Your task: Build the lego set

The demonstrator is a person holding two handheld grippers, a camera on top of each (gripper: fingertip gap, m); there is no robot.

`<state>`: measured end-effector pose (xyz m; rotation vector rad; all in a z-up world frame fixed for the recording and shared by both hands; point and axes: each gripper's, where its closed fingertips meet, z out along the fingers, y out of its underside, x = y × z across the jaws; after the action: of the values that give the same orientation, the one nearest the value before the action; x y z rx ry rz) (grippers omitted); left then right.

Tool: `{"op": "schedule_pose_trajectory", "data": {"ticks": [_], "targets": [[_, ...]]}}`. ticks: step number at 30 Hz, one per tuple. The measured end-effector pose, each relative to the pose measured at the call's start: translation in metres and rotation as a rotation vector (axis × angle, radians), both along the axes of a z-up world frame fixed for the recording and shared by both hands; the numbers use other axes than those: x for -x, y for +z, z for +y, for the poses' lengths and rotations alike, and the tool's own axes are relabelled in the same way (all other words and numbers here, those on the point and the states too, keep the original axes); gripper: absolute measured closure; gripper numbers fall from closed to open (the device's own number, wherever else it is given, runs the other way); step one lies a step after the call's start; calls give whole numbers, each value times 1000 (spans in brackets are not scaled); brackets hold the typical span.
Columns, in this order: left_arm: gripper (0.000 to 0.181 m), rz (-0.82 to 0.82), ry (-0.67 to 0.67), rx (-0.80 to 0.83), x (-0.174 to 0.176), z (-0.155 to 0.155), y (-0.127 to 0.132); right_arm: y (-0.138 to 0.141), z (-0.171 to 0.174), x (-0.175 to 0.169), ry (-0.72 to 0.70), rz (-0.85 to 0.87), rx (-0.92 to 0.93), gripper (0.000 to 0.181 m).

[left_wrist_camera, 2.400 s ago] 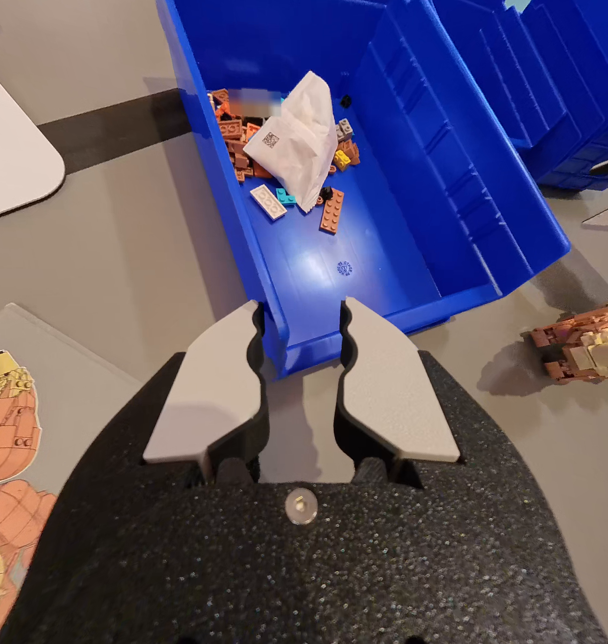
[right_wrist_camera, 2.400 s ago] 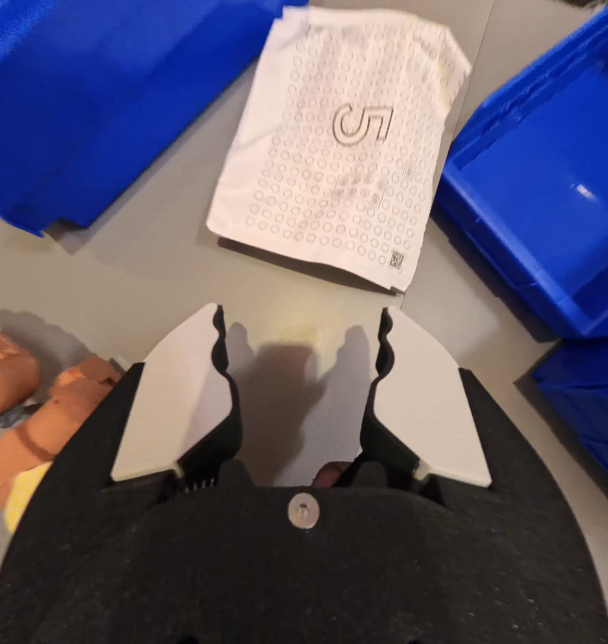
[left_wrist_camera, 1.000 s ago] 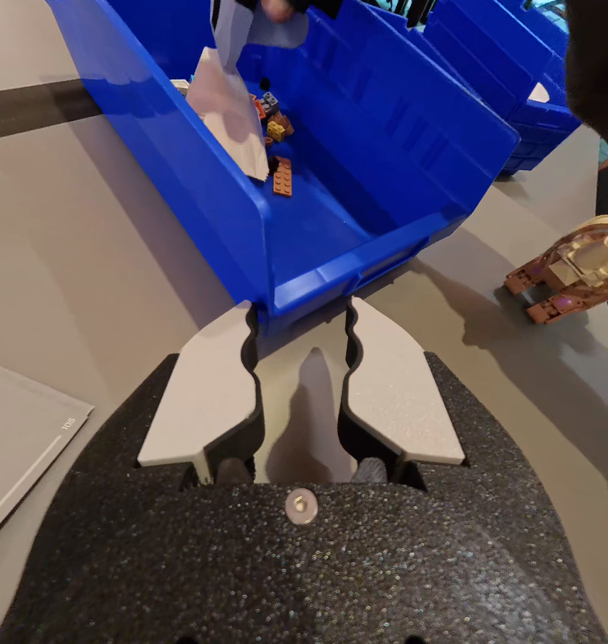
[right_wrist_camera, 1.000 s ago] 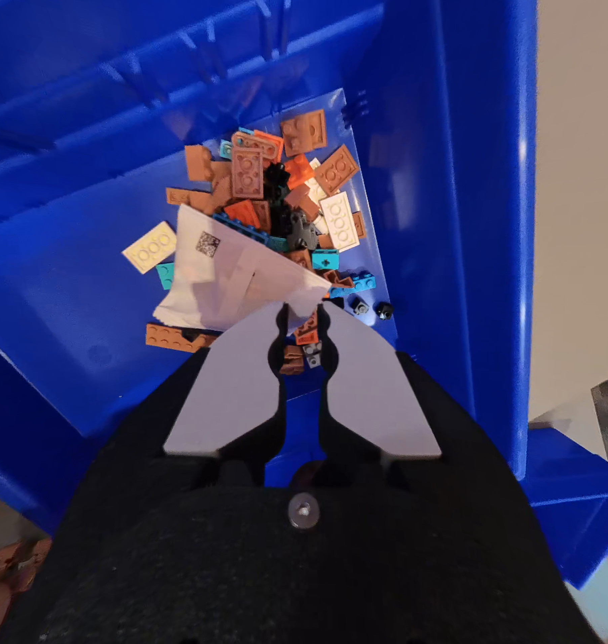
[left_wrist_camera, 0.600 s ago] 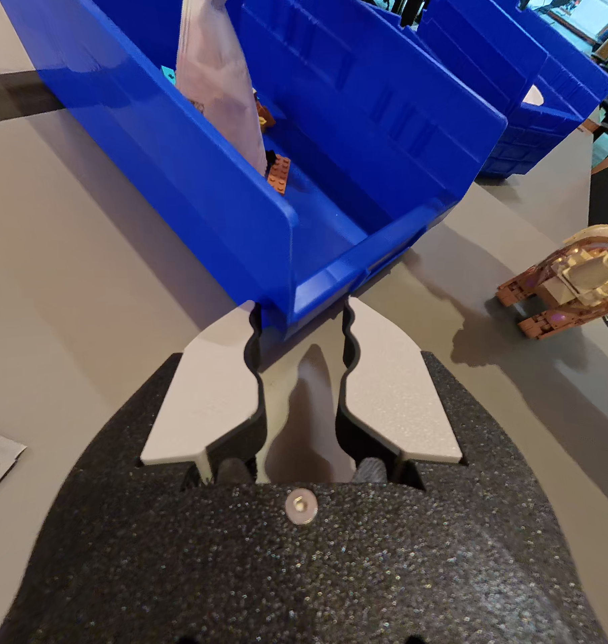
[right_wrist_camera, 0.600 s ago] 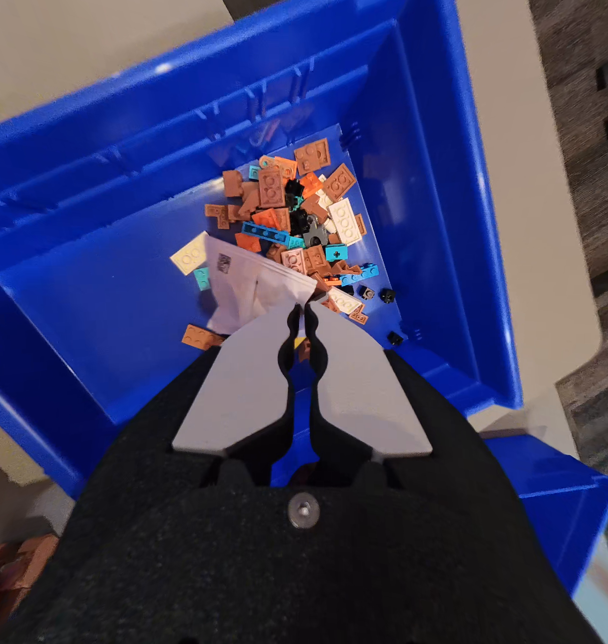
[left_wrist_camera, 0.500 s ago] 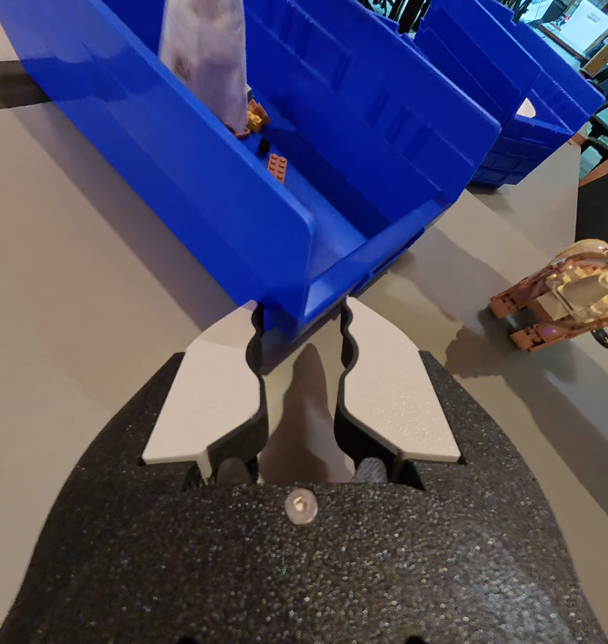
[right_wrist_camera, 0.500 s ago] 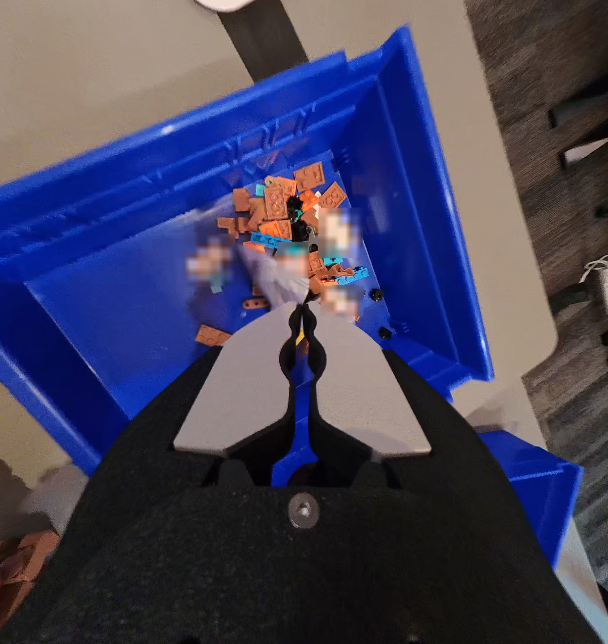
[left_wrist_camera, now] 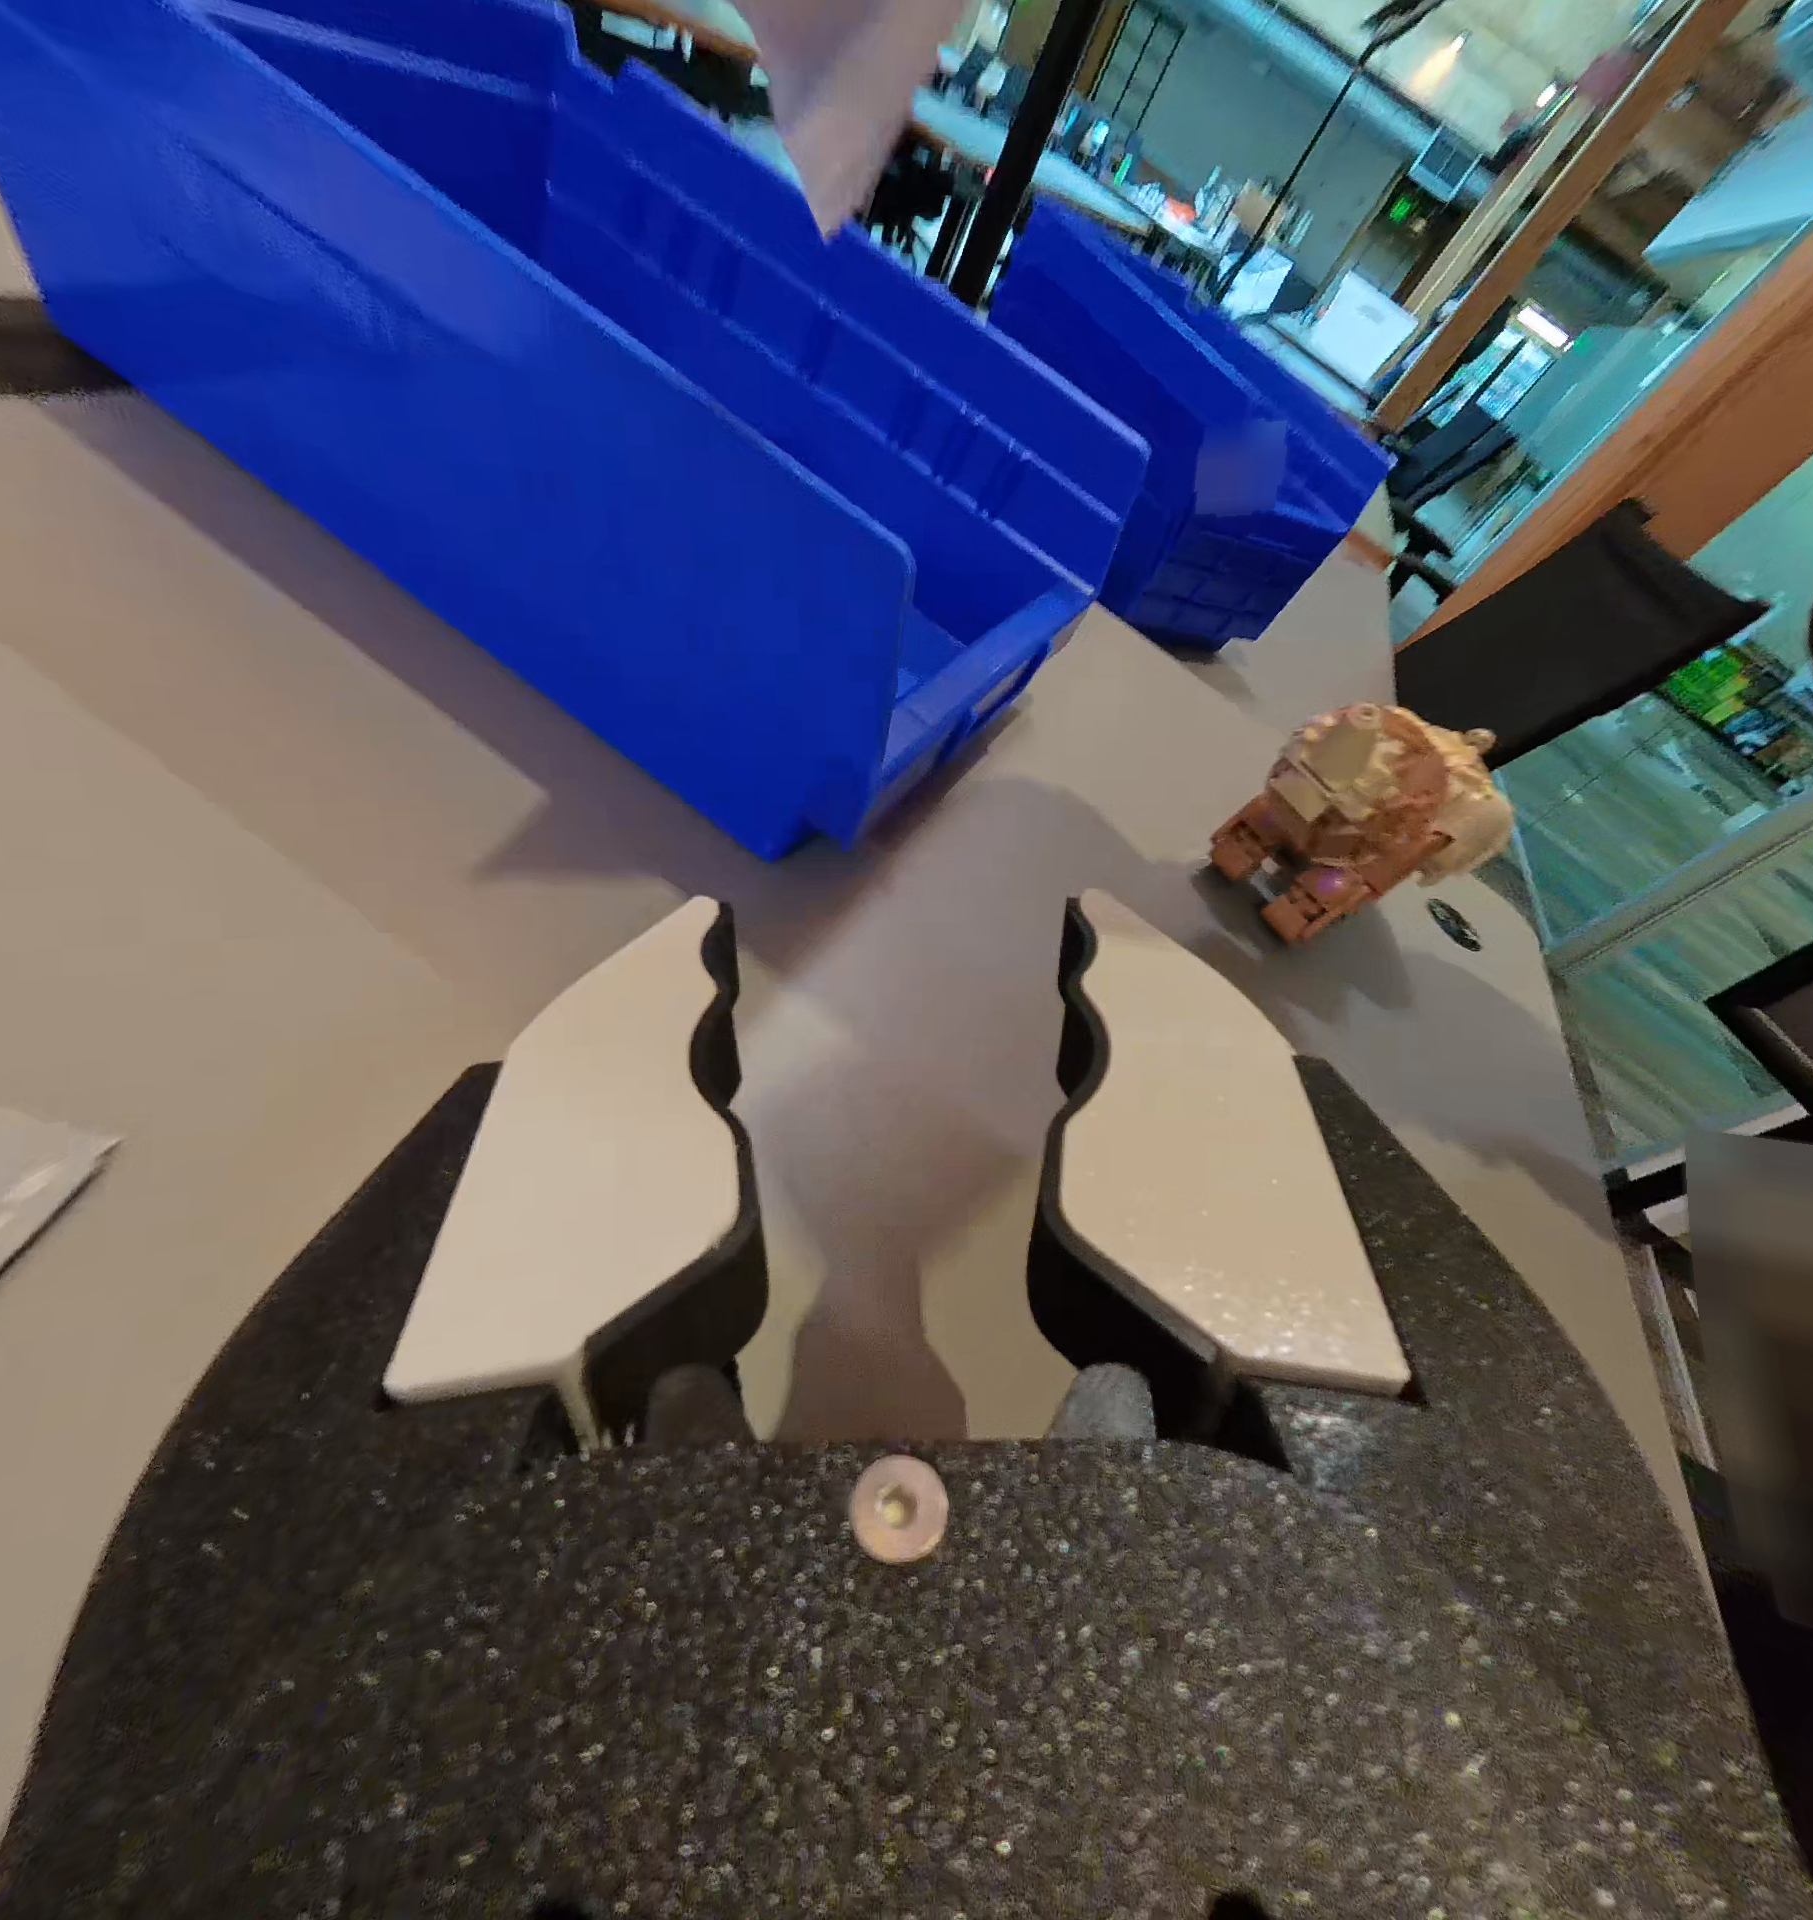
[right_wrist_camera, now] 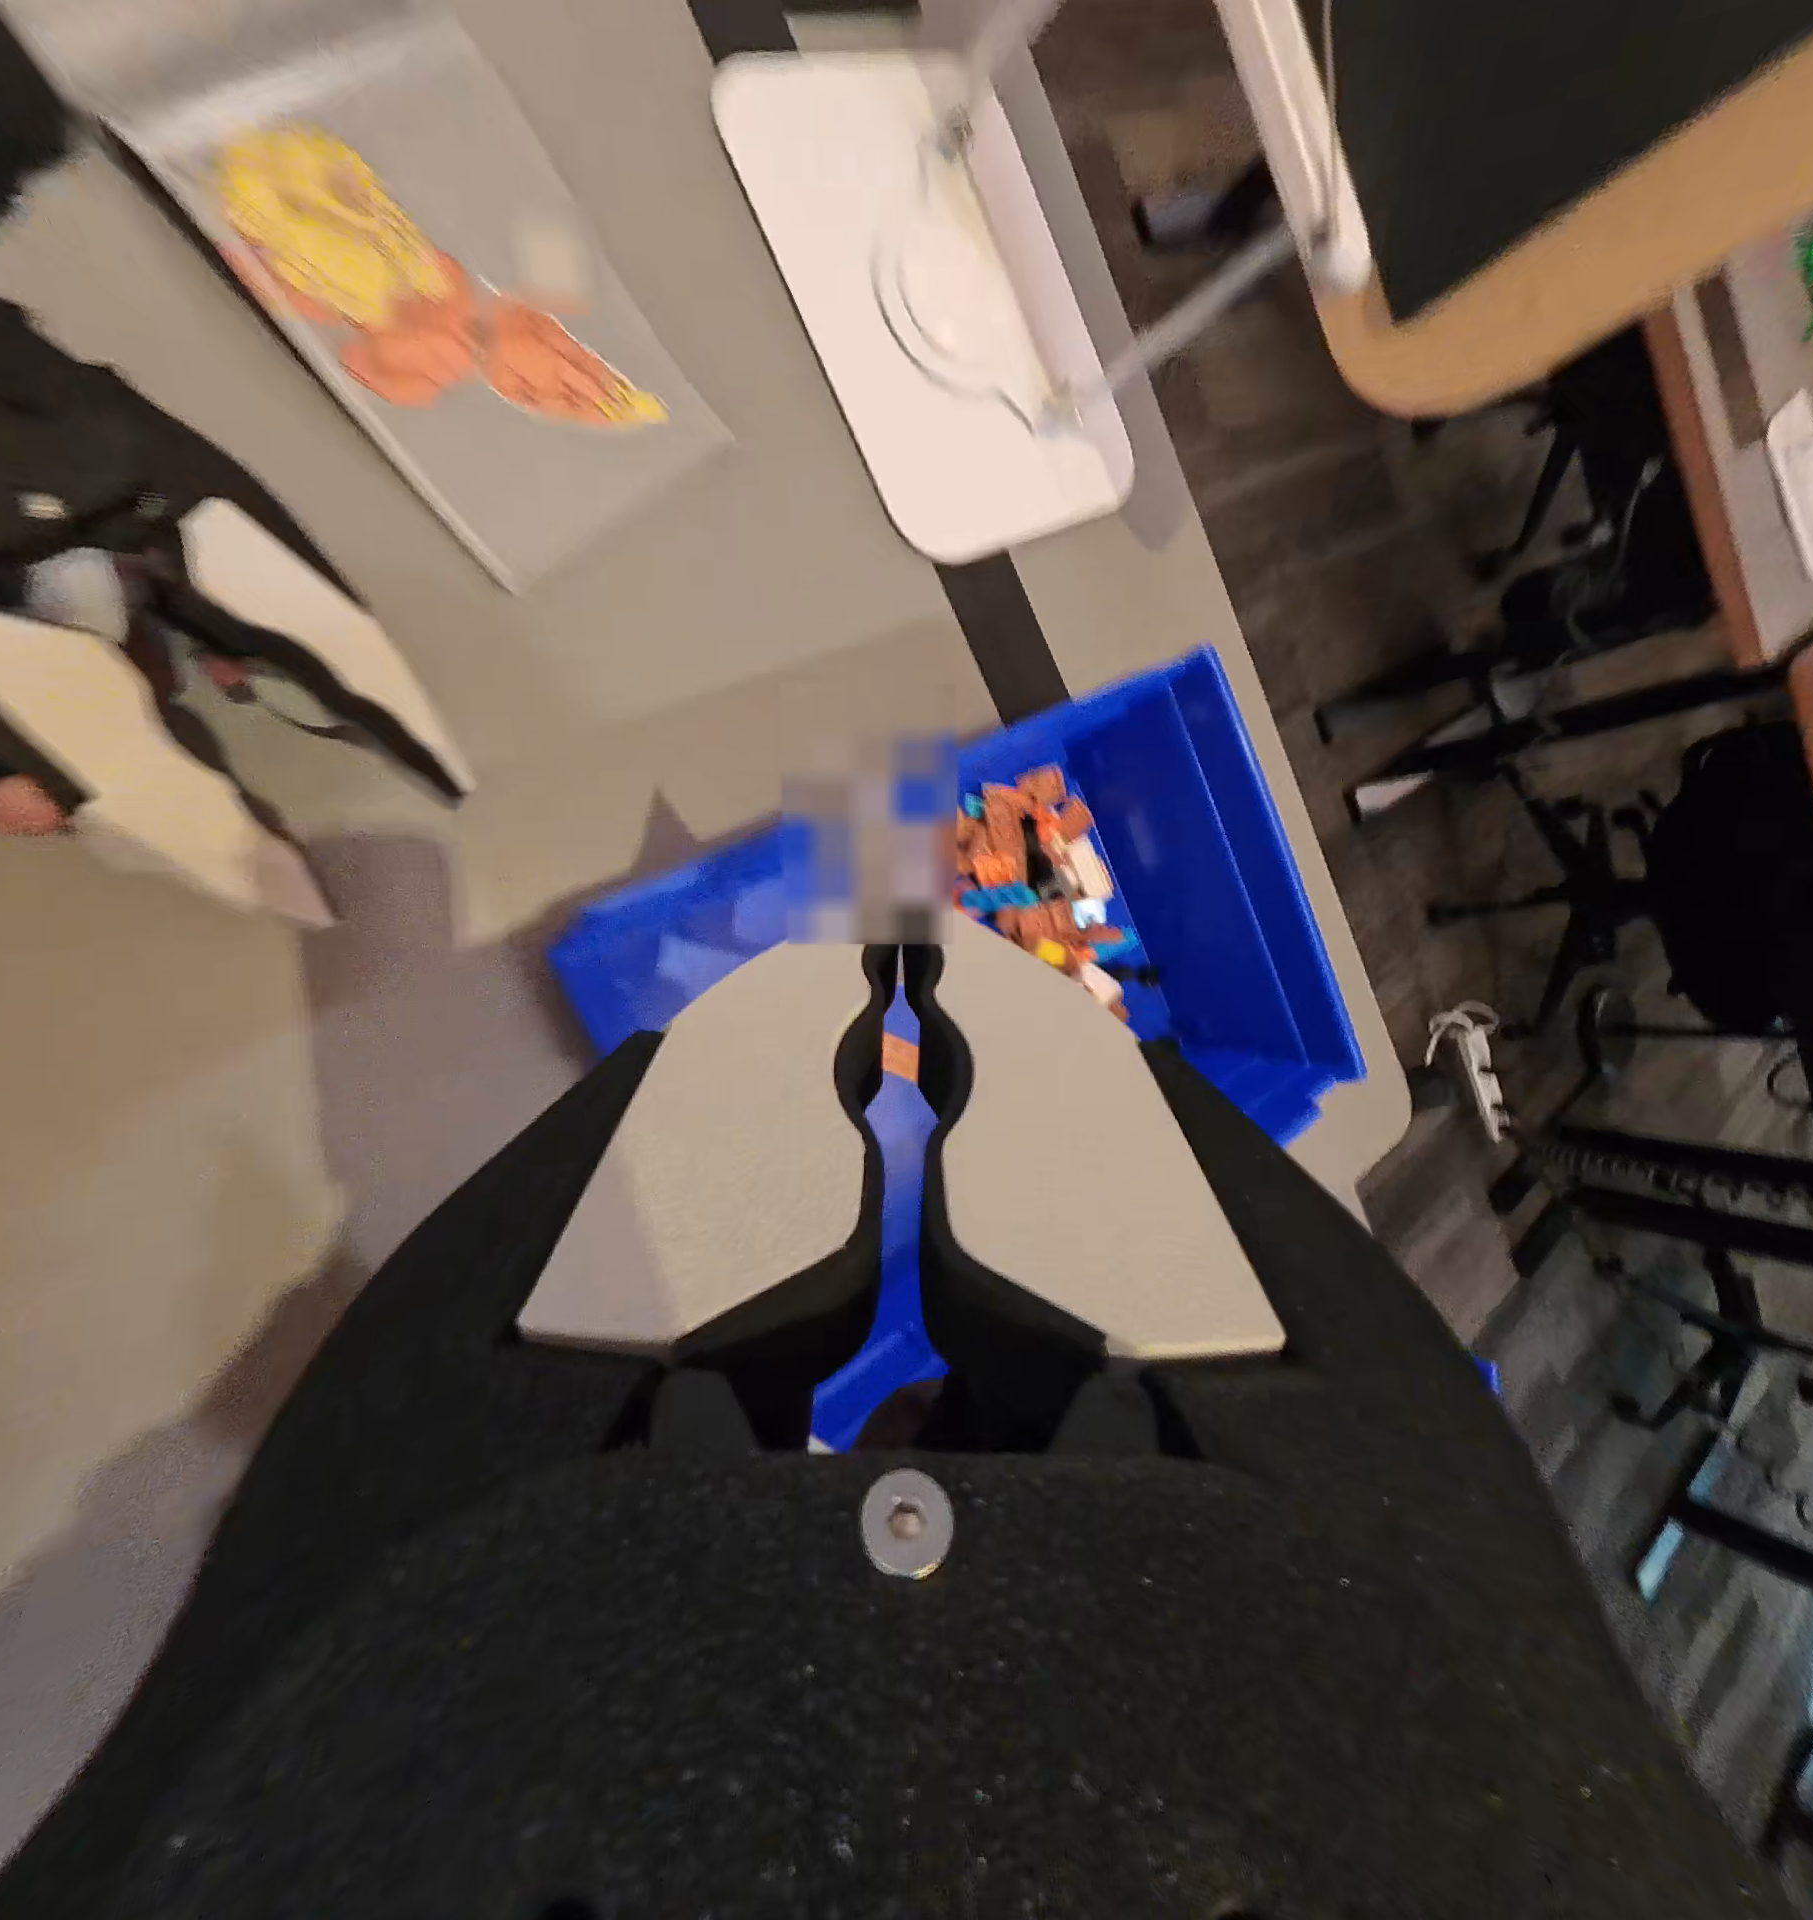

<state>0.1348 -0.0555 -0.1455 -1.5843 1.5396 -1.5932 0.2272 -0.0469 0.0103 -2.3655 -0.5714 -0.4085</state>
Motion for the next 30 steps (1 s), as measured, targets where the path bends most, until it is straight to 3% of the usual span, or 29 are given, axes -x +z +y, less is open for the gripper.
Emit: {"op": "schedule_pose_trajectory", "data": {"ticks": [5, 9, 12, 14, 20, 24, 27, 30], "targets": [[104, -185, 2, 25, 52, 30, 29, 19, 11, 102, 124, 16, -152, 181], [90, -332, 148, -94, 86, 70, 56, 3, 27, 178, 225, 75, -278, 180], [92, -430, 192, -253, 113, 85, 70, -14, 40, 219, 296, 165, -376, 181], [106, -446, 196, -375, 125, 89, 68, -22, 48, 238, 338, 236, -448, 181], [165, -520, 234, -701, 146, 94, 65, -48, 60, 246, 402, 395, -534, 181], [170, -534, 238, -945, 143, 93, 57, -61, 56, 236, 416, 580, -538, 173], [170, -544, 263, -1088, 143, 100, 57, -72, 52, 225, 367, 783, -480, 155], [170, -565, 268, -1274, 143, 105, 57, -74, 53, 209, 275, 975, -471, 154]]}}
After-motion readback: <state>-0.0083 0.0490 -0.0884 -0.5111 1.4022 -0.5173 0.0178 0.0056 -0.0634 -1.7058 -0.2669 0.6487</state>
